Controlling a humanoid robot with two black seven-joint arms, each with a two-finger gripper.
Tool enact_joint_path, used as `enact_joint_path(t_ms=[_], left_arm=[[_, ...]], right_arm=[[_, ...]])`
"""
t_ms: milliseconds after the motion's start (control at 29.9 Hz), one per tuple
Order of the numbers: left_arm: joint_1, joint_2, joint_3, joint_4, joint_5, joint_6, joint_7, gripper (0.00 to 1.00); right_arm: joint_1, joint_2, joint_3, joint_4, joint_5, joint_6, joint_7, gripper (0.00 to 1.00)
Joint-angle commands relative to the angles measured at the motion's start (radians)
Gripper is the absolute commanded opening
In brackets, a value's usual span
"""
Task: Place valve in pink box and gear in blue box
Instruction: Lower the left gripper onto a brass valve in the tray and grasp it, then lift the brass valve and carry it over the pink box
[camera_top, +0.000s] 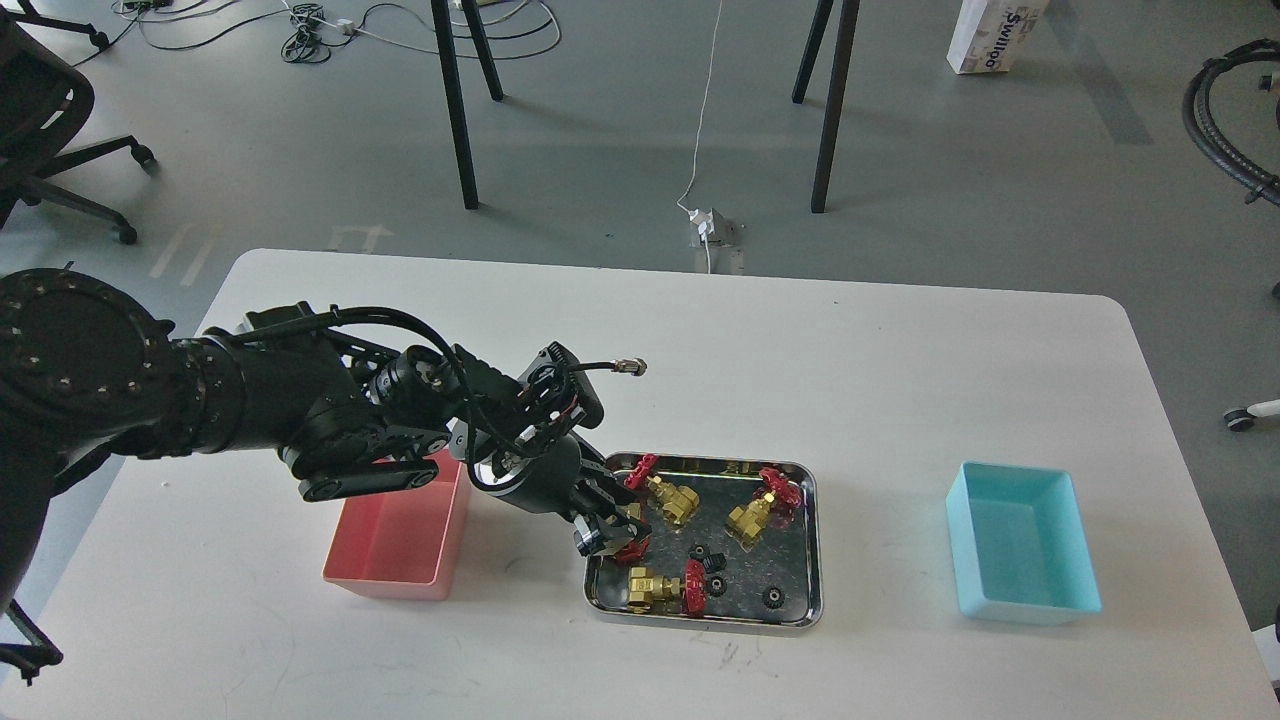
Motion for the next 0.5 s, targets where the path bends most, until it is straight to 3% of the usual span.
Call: enact_joint_path(t_ms=[0, 469], left_arm=[[0.000, 0.003, 0.000, 0.000, 0.002, 0.003, 0.000, 0.37], [0.000, 0.011, -0.011, -0.002, 0.002, 0.030, 0.000, 0.23]], right_arm=[[-0.002, -0.004, 0.000, 0.000, 0.000, 0.000, 0.000, 1.00], [-0.016, -0.006, 0.000, -0.001, 0.000, -0.001, 0.000, 1.00]])
